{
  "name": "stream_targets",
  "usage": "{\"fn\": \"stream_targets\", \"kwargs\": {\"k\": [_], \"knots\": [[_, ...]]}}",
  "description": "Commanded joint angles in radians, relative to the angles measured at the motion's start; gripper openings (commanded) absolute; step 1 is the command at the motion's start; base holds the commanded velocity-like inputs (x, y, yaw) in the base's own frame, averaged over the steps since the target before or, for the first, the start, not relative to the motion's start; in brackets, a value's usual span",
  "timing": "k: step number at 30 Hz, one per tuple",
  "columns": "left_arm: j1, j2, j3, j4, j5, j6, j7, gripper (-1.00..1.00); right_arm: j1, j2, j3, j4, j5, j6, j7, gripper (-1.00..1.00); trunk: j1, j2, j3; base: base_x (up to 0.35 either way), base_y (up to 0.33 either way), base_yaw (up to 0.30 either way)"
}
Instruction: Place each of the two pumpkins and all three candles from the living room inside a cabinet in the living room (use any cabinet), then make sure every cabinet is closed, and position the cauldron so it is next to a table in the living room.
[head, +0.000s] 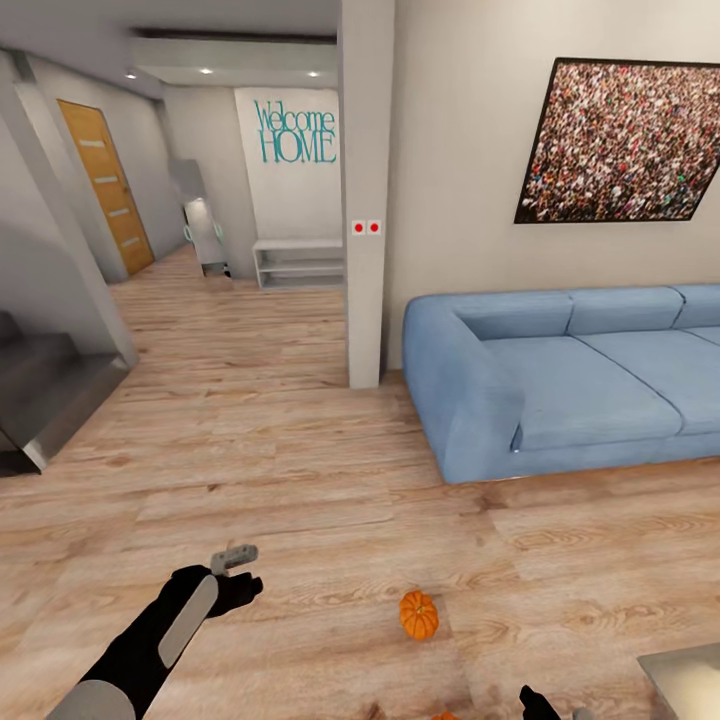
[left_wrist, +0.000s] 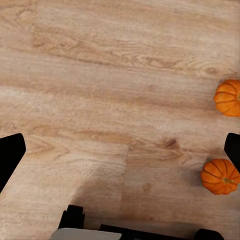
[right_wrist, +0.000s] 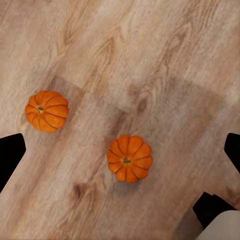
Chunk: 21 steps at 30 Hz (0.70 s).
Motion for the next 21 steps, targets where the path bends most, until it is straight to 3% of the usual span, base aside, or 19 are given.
{"fn": "stream_targets", "kwargs": {"k": [1, 6, 9, 12, 21], "knots": [[-0.001, 0.001, -0.004, -0.002, 0.01, 0.002, 0.01, 1.0, -0.001, 0.001, 0.007, 0.003, -0.01, -0.003, 0.006, 1.0, 0.004, -0.008, -0.004, 0.0, 0.0, 0.0], [-0.001, -0.001, -0.005, -0.002, 0.01, 0.004, 0.01, 1.0, -0.001, 0.001, 0.009, 0.002, 0.0, -0.026, 0.008, 1.0, 0.023, -0.043, -0.02, 0.0, 0.0, 0.0], [-0.001, 0.0, -0.006, -0.002, 0.01, 0.006, 0.01, 1.0, -0.001, 0.002, 0.017, -0.002, 0.059, -0.035, 0.006, 1.0, 0.035, -0.064, -0.029, 0.0, 0.0, 0.0], [-0.001, 0.0, -0.006, -0.002, 0.01, 0.013, 0.01, 1.0, -0.001, 0.002, 0.019, -0.003, 0.093, -0.037, 0.005, 1.0, 0.046, -0.085, -0.039, 0.0, 0.0, 0.0], [-0.001, 0.0, -0.006, -0.003, 0.01, 0.035, 0.01, 1.0, -0.001, 0.003, 0.021, -0.003, 0.123, -0.039, 0.005, 1.0, 0.081, -0.148, -0.067, 0.0, 0.0, 0.0]]}}
